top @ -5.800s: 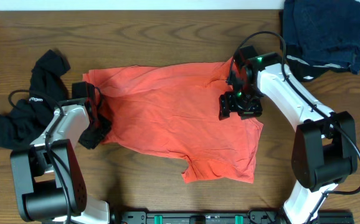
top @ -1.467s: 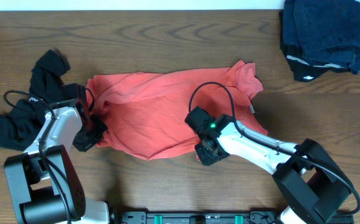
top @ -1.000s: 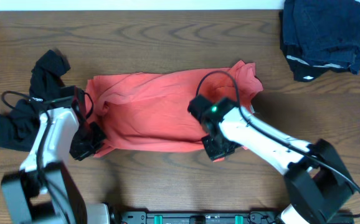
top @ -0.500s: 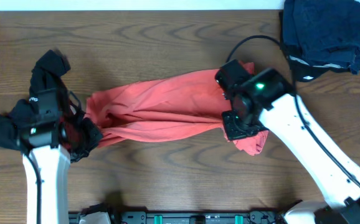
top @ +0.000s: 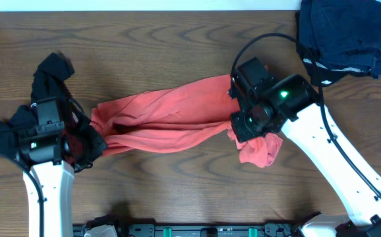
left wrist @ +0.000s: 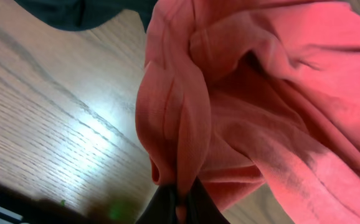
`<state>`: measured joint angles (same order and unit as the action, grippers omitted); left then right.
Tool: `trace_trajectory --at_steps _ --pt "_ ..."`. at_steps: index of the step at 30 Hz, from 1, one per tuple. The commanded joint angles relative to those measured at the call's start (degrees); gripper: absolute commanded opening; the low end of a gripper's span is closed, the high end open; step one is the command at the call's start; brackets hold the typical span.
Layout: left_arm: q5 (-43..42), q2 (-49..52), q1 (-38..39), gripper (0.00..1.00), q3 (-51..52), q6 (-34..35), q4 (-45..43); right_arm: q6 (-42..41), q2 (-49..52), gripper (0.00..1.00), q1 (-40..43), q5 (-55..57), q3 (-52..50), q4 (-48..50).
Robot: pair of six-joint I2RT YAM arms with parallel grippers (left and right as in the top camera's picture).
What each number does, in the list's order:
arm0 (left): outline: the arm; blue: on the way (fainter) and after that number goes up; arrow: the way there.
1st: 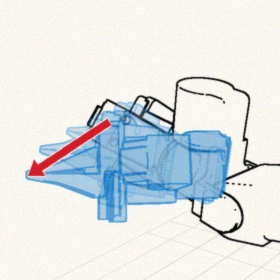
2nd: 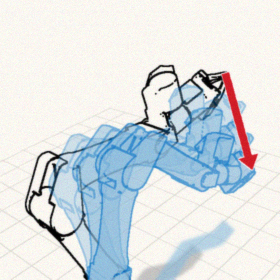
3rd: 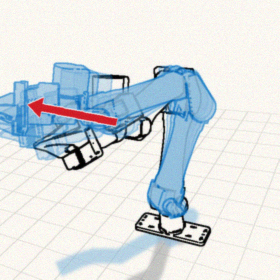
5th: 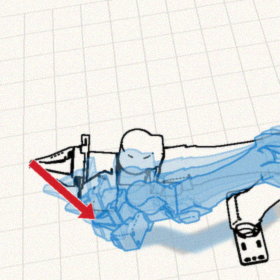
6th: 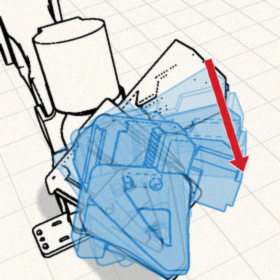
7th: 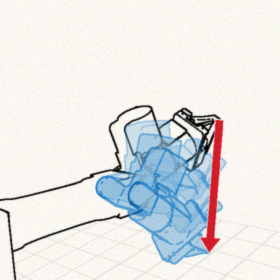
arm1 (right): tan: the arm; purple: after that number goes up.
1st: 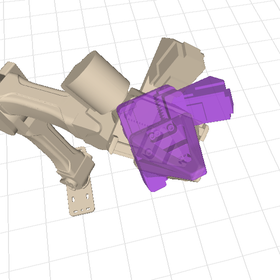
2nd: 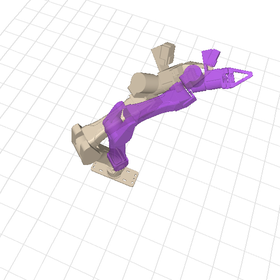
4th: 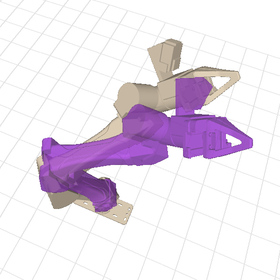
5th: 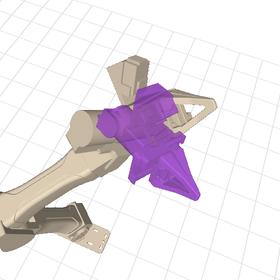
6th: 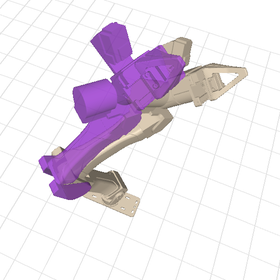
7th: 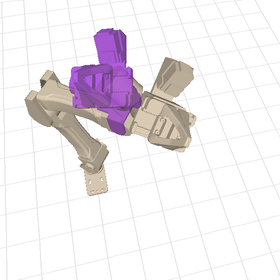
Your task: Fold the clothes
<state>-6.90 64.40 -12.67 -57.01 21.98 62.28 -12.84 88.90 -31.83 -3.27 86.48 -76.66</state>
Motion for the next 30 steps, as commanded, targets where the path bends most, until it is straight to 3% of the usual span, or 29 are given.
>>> trace_trajectory --at_steps 1,11,20,30 --pt "3.1 2.8 -0.2 0.06 1.2 -0.7 -2.8 4.7 1.9 0.01 2.7 2.1 1.0 3.7" --pt "6.5 16.7 -0.2 0.06 3.0 1.5 -16.3 13.4 10.6 0.01 7.8 5.2 1.0 20.6" --pt "6.5 29.9 -0.2 0.06 3.0 1.4 -22.9 16.4 19.8 0.01 11.1 4.3 1.0 29.4" --pt "6.5 35.6 -0.2 0.06 3.0 1.4 -25.9 19.3 21.3 0.01 14.6 -1.3 1.0 37.7"
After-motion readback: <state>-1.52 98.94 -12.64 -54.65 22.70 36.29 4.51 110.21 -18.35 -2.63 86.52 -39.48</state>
